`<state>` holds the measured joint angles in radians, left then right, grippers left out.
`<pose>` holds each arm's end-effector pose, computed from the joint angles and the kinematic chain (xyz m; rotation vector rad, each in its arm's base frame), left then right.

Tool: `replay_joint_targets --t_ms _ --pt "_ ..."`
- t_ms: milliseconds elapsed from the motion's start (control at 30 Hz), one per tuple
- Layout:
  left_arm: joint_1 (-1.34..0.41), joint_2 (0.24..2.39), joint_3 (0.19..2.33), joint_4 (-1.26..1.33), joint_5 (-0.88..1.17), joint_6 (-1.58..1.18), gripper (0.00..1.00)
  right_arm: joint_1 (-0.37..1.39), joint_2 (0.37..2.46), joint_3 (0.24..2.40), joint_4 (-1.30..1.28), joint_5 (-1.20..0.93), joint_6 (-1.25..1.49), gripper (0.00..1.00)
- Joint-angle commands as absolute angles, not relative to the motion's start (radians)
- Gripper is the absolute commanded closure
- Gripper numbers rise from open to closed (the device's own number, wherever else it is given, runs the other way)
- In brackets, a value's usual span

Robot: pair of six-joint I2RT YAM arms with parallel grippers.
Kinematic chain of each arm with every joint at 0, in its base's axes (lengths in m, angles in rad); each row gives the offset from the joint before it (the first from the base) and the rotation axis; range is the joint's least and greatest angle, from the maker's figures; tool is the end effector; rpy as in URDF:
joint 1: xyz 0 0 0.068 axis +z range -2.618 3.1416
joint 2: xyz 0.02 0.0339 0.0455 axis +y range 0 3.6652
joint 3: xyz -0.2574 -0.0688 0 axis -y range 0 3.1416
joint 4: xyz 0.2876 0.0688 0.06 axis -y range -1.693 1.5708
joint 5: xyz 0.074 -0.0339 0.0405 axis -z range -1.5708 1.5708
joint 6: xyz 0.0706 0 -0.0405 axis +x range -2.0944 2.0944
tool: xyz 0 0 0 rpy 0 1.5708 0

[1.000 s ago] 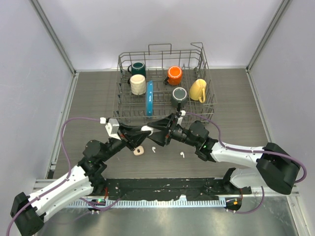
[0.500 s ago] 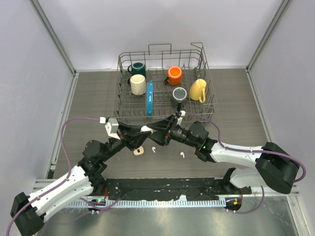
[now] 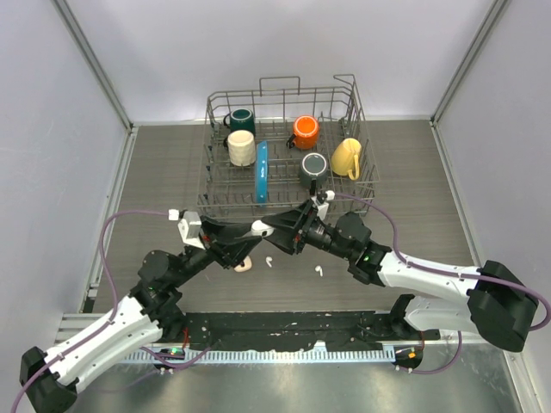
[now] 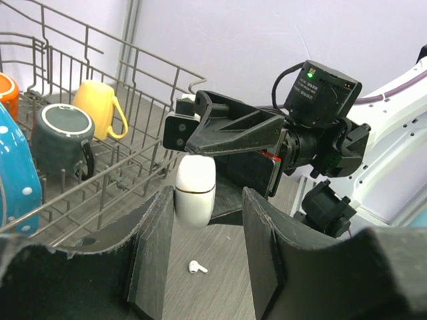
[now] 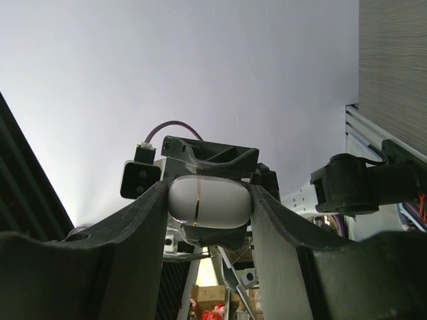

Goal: Insert the wireless bluetooth earbuds into the charging case
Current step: Pick up the charging case at the center of the board.

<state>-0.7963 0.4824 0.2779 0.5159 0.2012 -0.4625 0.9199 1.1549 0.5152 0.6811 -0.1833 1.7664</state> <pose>0.1452 -0.1686 0.2771 0.4087 1.3001 -1.2007 0.1872 0.2670 0.2313 0.6589 1.9378 2.1111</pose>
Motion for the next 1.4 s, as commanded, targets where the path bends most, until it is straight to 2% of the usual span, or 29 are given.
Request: replay_joint_targets --t_ms 0,367,600,833,1067,1267,1367 --pt "-0.798 0.491 0.268 0.560 0.201 -0.448 0.52 0.920 1.149 0.551 0.695 -0.173 1.749 0.99" --pt "-0.799 0.592 0.282 0.617 0.248 -0.454 0.53 0.920 1.173 0.563 0.716 -0.204 1.752 0.99" --pt "-0.799 0.623 0.284 0.652 0.253 -0.454 0.61 0.920 1.186 0.561 0.732 -0.215 1.761 0.99" --pt "-0.798 0.632 0.285 0.675 0.245 -0.454 0.60 0.922 1.207 0.563 0.764 -0.229 1.775 0.99" --pt "-0.799 0.646 0.287 0.680 0.252 -0.459 0.71 0.920 1.216 0.549 0.811 -0.229 1.795 0.99" --pt "-0.799 0.641 0.282 0.680 0.250 -0.463 0.66 0.920 1.220 0.543 0.827 -0.232 1.804 0.99" --pt "-0.799 0.640 0.282 0.680 0.249 -0.462 0.73 0.922 1.216 0.538 0.831 -0.229 1.807 0.99"
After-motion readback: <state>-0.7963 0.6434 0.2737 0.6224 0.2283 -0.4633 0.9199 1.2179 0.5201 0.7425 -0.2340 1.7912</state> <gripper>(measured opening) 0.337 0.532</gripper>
